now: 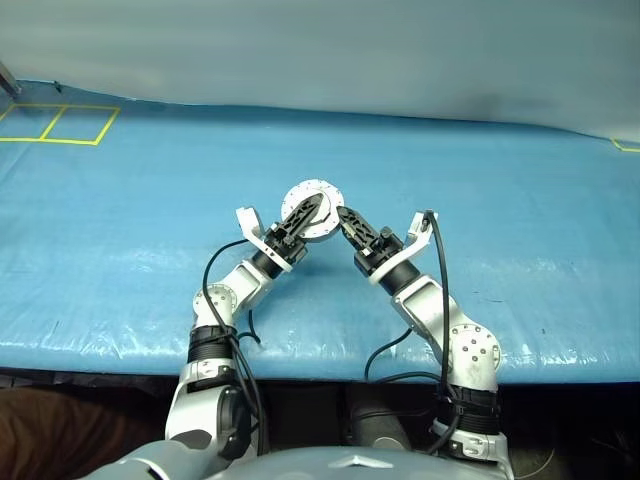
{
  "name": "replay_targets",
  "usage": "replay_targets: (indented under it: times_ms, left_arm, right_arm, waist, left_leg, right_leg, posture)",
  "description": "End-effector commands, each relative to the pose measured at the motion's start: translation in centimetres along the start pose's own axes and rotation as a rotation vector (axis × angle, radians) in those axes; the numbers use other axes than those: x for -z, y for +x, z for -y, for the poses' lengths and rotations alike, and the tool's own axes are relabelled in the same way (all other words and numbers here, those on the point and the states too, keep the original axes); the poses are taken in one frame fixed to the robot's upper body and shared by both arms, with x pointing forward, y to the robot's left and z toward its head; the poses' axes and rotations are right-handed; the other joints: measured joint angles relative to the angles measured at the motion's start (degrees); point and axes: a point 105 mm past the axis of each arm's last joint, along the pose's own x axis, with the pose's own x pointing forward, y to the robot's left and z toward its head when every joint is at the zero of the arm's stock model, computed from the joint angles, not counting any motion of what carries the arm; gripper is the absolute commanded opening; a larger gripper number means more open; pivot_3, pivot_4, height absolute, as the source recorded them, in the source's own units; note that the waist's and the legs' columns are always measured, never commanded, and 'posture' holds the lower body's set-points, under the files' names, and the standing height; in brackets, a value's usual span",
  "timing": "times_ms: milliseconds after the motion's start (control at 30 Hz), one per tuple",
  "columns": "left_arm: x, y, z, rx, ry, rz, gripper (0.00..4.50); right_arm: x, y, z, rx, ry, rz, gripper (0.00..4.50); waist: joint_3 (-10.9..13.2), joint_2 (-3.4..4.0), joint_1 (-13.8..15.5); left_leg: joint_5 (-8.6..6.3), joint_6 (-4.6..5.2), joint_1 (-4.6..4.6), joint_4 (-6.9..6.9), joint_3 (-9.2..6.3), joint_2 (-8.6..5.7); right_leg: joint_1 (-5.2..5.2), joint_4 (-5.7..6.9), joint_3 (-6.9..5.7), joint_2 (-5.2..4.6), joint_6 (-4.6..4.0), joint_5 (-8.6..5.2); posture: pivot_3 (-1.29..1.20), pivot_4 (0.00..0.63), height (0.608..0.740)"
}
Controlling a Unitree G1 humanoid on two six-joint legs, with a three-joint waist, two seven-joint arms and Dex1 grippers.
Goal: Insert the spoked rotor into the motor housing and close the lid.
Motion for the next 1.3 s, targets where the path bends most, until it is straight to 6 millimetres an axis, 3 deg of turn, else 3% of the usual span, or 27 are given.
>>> replay_targets:
  times_ms: [33,533,800,967,1100,1300]
  left_arm:
    - [-0.2,0.2,0.4,0.001,0.020,0.001,2.52]
    - [-0.8,-0.2,0.0,-0.018,0.018,0.036,2.52]
    - [-1.1,-0.2,0.1,-0.018,0.030,0.057,2.52]
    - [-1.8,-0.5,0.2,-0.029,0.089,0.095,2.52]
    - [-3.9,-1.1,0.3,-0.093,0.239,0.189,2.52]
    - [-7.7,-2.7,0.4,-0.246,0.494,0.275,2.52]
  right_arm:
    - [-0.1,0.3,-2.6,-0.109,-0.010,0.020,1.17]
    - [-0.6,0.2,-1.2,-0.031,-0.065,0.060,1.17]
    - [-0.9,0.3,-1.2,-0.016,-0.112,0.071,3.81]
    - [-1.6,0.1,-0.9,0.014,-0.223,0.091,3.81]
    - [-2.5,-0.2,-0.6,0.045,-0.327,0.109,3.81]
    - [-2.1,-2.0,2.3,0.186,-0.775,-0.043,3.81]
  waist:
    - [0.0,0.00,0.0]
    - [0.0,0.00,0.0]
    - [0.0,0.00,0.1]
    - [0.0,0.00,0.2]
    - [0.0,0.00,0.1]
    - [0.0,-0.01,0.3]
  left_leg:
    - [0.00,0.00,0.00,0.00,0.00,0.00]
    - [0.00,0.00,0.00,0.02,-0.01,0.00]
    - [0.00,0.00,0.00,0.01,-0.03,0.01]
    - [0.00,0.00,-0.03,0.04,-0.03,-0.01]
    - [0.00,0.00,-0.02,0.04,-0.03,-0.01]
    - [0.00,0.00,-0.02,0.04,-0.02,-0.01]
  right_leg:
    - [0.00,0.00,0.00,0.00,0.00,0.00]
    - [0.00,0.00,0.00,0.00,0.01,0.00]
    - [0.00,0.02,-0.01,0.02,0.00,0.01]
    - [0.01,-0.01,0.01,0.02,0.01,0.02]
    - [0.01,0.00,0.01,0.02,-0.02,0.02]
    - [0.01,-0.01,0.01,0.02,-0.04,0.03]
  posture:
    - [0.00,0.150,0.740]
    - [0.00,0.150,0.740]
    - [0.00,0.150,0.740]
    - [0.00,0.150,0.740]
    - [0.00,0.150,0.740]
    - [0.00,0.150,0.740]
